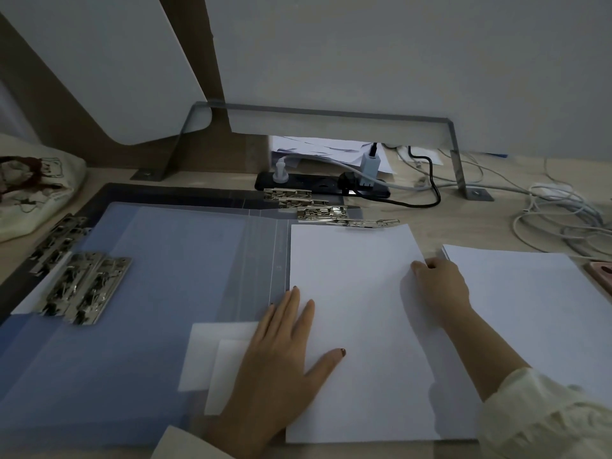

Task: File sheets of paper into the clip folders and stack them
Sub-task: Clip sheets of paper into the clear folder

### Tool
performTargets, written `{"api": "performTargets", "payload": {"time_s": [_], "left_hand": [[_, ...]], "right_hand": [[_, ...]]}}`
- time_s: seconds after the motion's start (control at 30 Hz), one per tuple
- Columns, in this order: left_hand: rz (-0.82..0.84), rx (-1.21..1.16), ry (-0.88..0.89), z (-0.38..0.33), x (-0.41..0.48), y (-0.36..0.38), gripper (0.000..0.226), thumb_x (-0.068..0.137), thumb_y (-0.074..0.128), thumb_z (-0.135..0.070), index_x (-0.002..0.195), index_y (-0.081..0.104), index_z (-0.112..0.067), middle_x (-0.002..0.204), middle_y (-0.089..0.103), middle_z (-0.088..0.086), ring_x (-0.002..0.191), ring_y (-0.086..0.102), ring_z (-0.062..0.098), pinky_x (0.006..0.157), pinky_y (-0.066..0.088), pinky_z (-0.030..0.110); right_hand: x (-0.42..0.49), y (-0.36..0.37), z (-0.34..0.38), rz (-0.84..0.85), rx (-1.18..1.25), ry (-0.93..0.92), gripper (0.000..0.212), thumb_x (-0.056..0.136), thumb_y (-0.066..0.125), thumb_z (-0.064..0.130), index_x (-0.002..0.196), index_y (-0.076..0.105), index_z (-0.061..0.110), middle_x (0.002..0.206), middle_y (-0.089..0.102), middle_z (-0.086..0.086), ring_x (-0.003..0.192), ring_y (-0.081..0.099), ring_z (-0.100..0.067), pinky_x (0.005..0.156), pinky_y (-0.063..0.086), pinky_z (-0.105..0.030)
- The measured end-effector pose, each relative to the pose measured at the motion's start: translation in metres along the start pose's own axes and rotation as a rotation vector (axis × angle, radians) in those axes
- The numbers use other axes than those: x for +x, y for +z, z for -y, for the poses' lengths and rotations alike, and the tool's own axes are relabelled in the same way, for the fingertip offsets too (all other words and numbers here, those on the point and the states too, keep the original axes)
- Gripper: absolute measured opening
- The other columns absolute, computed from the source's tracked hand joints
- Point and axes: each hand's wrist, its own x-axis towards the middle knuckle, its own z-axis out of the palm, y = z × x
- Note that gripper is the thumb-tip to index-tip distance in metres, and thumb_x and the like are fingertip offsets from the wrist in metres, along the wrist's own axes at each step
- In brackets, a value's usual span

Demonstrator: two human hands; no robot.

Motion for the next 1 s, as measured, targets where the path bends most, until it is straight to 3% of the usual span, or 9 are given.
{"api": "performTargets", "payload": {"time_s": [0.27,0.4,0.53,0.63,0.7,0.77,0.83,0.93,1.0], "left_hand": [[0.026,0.009,-0.039,0.002,0.001,-0.006,0.075,0.092,0.014,-0.062,0.127,0.057,-0.012,0.136,0.053,0.008,0.123,0.053,0.020,0.098,0.034,0.042],[0.006,-0.020,-0.020,0.001,0.002,-0.007,0.075,0.092,0.015,-0.062,0.128,0.057,-0.010,0.137,0.052,0.008,0.129,0.044,0.018,0.108,0.025,0.029],[-0.011,0.012,-0.012,0.001,0.003,-0.003,0.075,0.093,0.015,-0.062,0.129,0.056,-0.010,0.138,0.051,0.008,0.125,0.051,0.022,0.098,0.038,0.046],[-0.013,0.010,-0.008,0.000,0.003,-0.002,0.076,0.093,0.015,-0.062,0.129,0.055,-0.009,0.138,0.051,0.008,0.124,0.051,0.022,0.097,0.040,0.047],[-0.020,0.019,-0.003,0.001,0.003,0.000,0.076,0.093,0.015,-0.062,0.131,0.054,-0.010,0.139,0.050,0.008,0.126,0.050,0.022,0.101,0.039,0.043],[-0.026,0.023,0.001,0.002,0.003,0.001,0.076,0.092,0.015,-0.063,0.132,0.052,-0.010,0.140,0.048,0.007,0.127,0.048,0.021,0.105,0.037,0.038],[-0.028,0.018,0.003,0.002,0.003,0.002,0.076,0.092,0.015,-0.063,0.132,0.052,-0.009,0.140,0.048,0.007,0.128,0.048,0.021,0.102,0.041,0.043],[-0.034,0.015,0.007,0.002,0.003,0.003,0.076,0.092,0.016,-0.062,0.133,0.051,-0.008,0.141,0.048,0.008,0.128,0.047,0.022,0.099,0.044,0.047],[-0.033,0.025,0.000,0.001,0.003,0.003,0.076,0.093,0.015,-0.062,0.133,0.050,-0.008,0.141,0.048,0.008,0.128,0.047,0.022,0.098,0.043,0.050]], "right_hand": [[0.001,0.006,0.000,-0.004,-0.024,-0.021,0.041,0.090,0.041,0.012,0.051,0.029,0.015,0.052,0.030,0.000,0.048,0.028,-0.016,0.047,0.015,-0.027],[0.003,0.005,0.000,-0.006,-0.033,-0.026,0.041,0.090,0.041,0.011,0.051,0.030,0.014,0.052,0.031,-0.001,0.049,0.028,-0.016,0.047,0.016,-0.028],[0.004,0.005,-0.001,-0.021,-0.027,-0.024,0.042,0.090,0.041,0.010,0.050,0.028,0.014,0.052,0.029,-0.001,0.048,0.026,-0.016,0.047,0.017,-0.028],[0.008,0.006,-0.004,-0.020,-0.006,-0.007,0.040,0.091,0.042,0.012,0.053,0.030,0.015,0.054,0.030,0.000,0.051,0.029,-0.018,0.048,0.019,-0.027],[0.007,0.007,-0.003,-0.029,0.029,-0.015,0.028,0.091,0.043,0.014,0.063,0.042,0.009,0.060,0.040,-0.001,0.064,0.042,-0.026,0.055,0.029,-0.027],[0.004,0.009,0.000,-0.056,0.051,-0.020,0.015,0.091,0.047,0.017,0.099,0.052,0.006,0.087,0.055,-0.008,0.091,0.052,-0.033,0.076,0.040,-0.033],[-0.002,0.010,0.000,-0.084,-0.112,-0.099,0.035,0.091,0.047,0.019,0.125,0.044,0.009,0.117,0.051,-0.017,0.112,0.047,-0.036,0.088,0.039,-0.039],[-0.007,0.011,-0.003,-0.157,-0.495,-0.294,0.034,0.094,0.040,0.019,0.125,0.053,0.014,0.118,0.045,-0.021,0.110,0.040,-0.036,0.089,0.036,-0.038],[-0.001,0.007,-0.002,-0.095,-0.604,-0.322,0.034,0.095,0.037,0.019,0.121,0.058,0.017,0.115,0.046,-0.019,0.108,0.039,-0.035,0.089,0.035,-0.035]]}}
